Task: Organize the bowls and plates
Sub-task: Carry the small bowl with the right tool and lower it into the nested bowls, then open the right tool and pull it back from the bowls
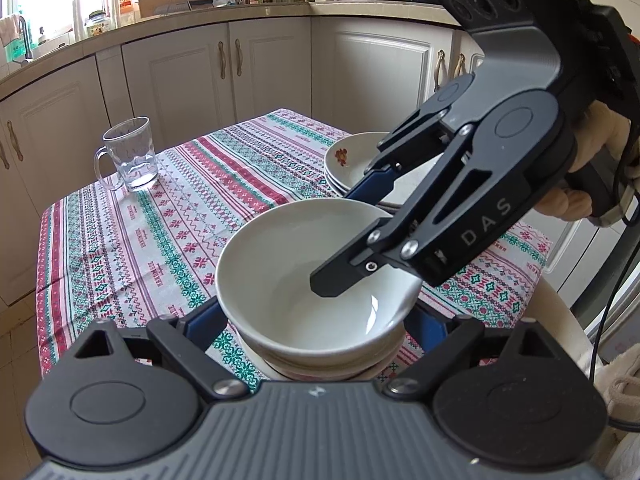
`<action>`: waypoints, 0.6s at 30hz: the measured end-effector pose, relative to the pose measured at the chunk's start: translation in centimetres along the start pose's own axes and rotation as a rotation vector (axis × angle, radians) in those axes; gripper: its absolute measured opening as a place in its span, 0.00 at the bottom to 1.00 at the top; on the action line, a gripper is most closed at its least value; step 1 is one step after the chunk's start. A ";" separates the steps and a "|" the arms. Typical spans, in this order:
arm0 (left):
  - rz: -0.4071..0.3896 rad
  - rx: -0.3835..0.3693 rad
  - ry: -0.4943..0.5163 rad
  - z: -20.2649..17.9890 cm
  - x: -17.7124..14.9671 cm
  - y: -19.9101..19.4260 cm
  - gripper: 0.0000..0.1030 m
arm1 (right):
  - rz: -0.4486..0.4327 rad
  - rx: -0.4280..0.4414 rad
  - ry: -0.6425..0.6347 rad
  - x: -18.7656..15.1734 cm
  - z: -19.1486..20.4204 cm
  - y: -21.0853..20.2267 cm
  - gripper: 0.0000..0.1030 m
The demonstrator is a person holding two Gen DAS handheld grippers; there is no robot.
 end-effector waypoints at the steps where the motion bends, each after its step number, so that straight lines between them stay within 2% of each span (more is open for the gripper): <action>1: 0.002 0.001 0.000 0.0 0.0 0.1 0.91 | -0.001 0.000 0.001 0.0 -0.1 0.0 0.60; 14: 0.025 -0.017 -0.022 0.3 -0.1 0.6 0.94 | -0.002 0.002 0.005 -0.4 -0.2 0.5 0.62; 16: 0.026 -0.019 -0.023 0.5 -0.1 0.7 0.95 | -0.007 0.007 -0.002 -0.4 0.0 0.5 0.67; 18: 0.022 -0.009 -0.009 0.4 -0.1 0.5 0.95 | -0.018 -0.015 -0.010 -0.4 0.2 0.3 0.92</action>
Point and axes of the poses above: each gripper's, at about its wrist camera, not at the fingertips, and y roughly the way its jaws point, z to its left, x to its top, the point moved 6 cm from there along y, roughly the way its jaws point, and after that the axes turned 15 degrees about -y, right-handed, at the moved point
